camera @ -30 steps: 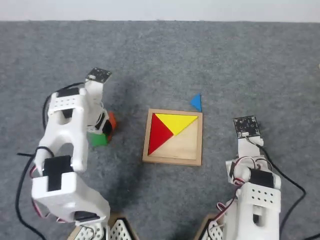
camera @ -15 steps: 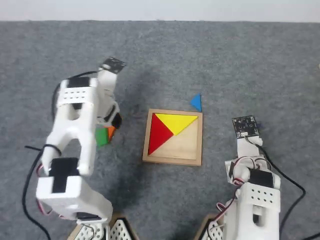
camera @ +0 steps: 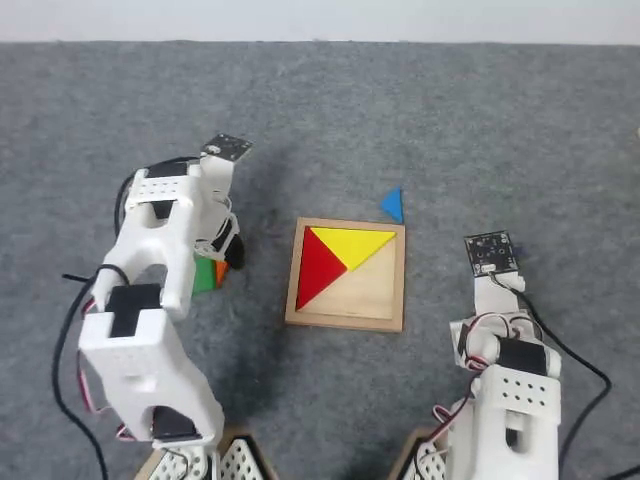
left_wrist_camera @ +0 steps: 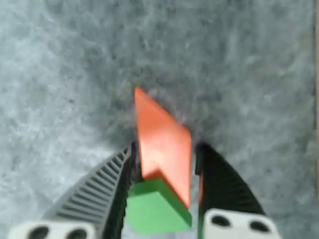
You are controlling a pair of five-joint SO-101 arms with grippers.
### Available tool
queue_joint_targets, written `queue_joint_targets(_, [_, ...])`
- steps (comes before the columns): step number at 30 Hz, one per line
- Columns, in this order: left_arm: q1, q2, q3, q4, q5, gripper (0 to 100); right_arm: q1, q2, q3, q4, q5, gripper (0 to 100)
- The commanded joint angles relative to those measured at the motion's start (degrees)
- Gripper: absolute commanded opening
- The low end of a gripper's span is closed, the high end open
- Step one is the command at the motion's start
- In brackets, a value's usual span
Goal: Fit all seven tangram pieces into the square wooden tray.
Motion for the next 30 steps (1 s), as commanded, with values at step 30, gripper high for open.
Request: queue_joint_targets(30, [15.74, -16.88, -0.04, 9.41, 3.96, 22, -0.4, -0.84, -0.35, -1.1, 0.35, 5.8])
